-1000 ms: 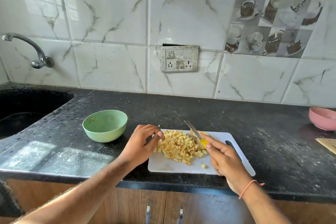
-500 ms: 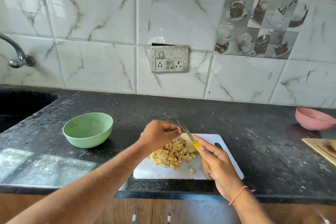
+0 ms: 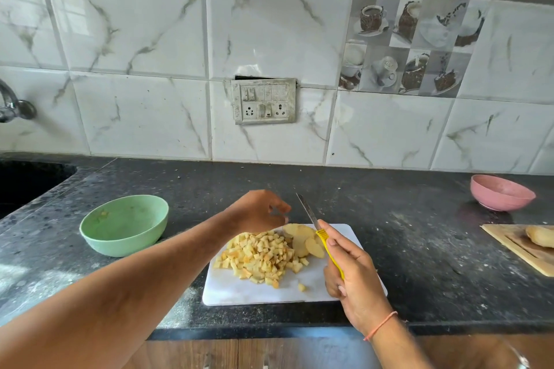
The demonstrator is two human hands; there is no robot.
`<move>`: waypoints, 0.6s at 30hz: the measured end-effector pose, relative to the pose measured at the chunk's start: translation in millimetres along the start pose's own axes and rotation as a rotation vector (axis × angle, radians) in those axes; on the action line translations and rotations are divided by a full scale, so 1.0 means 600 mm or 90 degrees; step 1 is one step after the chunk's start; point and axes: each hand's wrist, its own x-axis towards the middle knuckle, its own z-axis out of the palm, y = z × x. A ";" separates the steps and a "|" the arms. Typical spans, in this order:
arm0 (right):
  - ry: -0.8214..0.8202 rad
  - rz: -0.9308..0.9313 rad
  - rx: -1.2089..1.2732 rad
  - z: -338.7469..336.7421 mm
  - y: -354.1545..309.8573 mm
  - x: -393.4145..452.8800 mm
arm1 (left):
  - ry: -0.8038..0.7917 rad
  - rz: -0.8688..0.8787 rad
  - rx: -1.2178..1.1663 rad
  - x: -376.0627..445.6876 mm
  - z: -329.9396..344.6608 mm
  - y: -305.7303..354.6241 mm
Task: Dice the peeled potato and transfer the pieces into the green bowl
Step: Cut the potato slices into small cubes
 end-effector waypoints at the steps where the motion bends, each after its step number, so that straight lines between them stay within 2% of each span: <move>1: 0.002 -0.001 0.001 -0.001 0.000 0.001 | -0.044 0.013 0.035 0.007 0.005 0.008; 4: 0.015 -0.008 0.005 -0.002 -0.001 0.003 | -0.153 0.060 0.126 0.022 0.019 0.033; 7: 0.023 -0.015 -0.001 -0.005 0.002 0.002 | -0.199 0.077 0.180 0.036 0.027 0.046; 13: 0.028 -0.016 0.014 -0.007 0.002 0.003 | -0.203 0.058 0.156 0.050 0.023 0.050; 18: 0.030 -0.012 0.014 -0.006 -0.003 0.001 | -0.130 0.050 0.123 0.050 0.021 0.048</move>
